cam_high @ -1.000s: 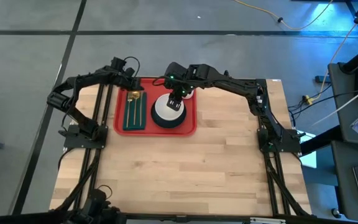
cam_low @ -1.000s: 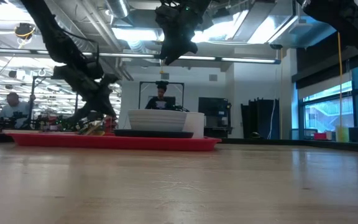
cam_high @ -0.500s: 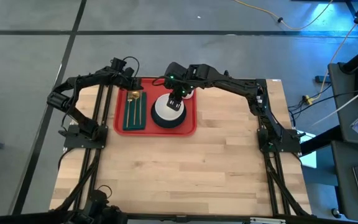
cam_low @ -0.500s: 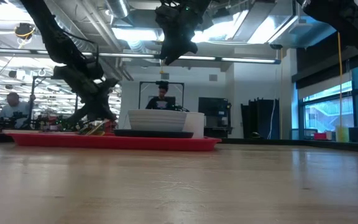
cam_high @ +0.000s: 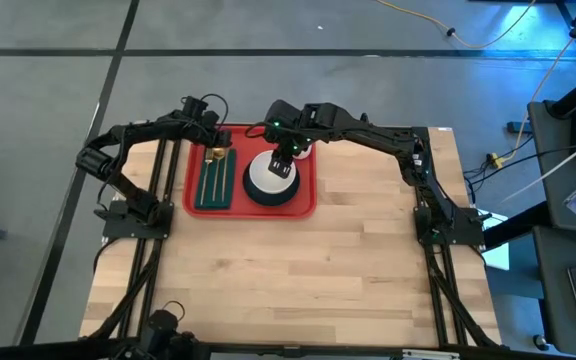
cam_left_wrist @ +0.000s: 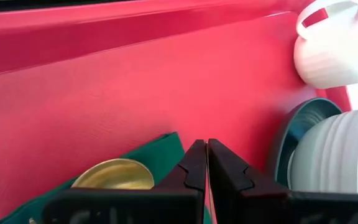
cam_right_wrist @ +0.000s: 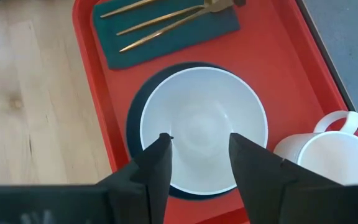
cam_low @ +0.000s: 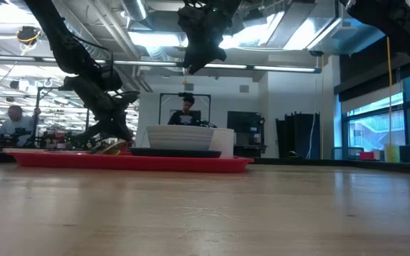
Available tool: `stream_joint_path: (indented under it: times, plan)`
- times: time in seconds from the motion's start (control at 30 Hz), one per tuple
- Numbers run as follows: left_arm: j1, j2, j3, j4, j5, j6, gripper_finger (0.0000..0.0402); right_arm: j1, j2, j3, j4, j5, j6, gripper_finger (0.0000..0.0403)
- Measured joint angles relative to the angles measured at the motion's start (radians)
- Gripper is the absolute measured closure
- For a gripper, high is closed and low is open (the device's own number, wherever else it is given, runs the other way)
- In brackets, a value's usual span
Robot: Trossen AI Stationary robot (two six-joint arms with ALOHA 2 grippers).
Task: Set up tray
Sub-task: Put the gold knife on the green napkin to the right of the gold spoon
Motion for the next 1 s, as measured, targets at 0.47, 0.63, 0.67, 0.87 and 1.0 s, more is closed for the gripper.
stream_joint_path:
  times: [0.47, 0.63, 0.67, 0.87, 1.0]
  plan:
    - [-0.010, 0.000, -0.001, -0.001, -0.017, 0.022, 0.0336, 0.000, 0.000, 0.000, 0.000, 0.000, 0.000, 0.0242]
    - [-0.011, 0.000, -0.001, -0.001, -0.119, 0.012, 0.0328, 0.000, 0.000, 0.000, -0.001, 0.000, 0.000, 0.0242]
    - [-0.010, -0.001, -0.001, -0.001, -0.123, 0.008, 0.0328, 0.000, 0.000, 0.000, -0.001, 0.000, 0.000, 0.0242]
    - [-0.021, -0.047, 0.000, 0.009, -0.085, 0.032, 0.0338, 0.000, 0.000, 0.000, -0.001, 0.000, 0.000, 0.0242]
    - [-0.040, -0.084, 0.000, 0.010, 0.068, 0.138, 0.0353, 0.000, 0.000, 0.000, -0.001, 0.000, 0.000, 0.0242]
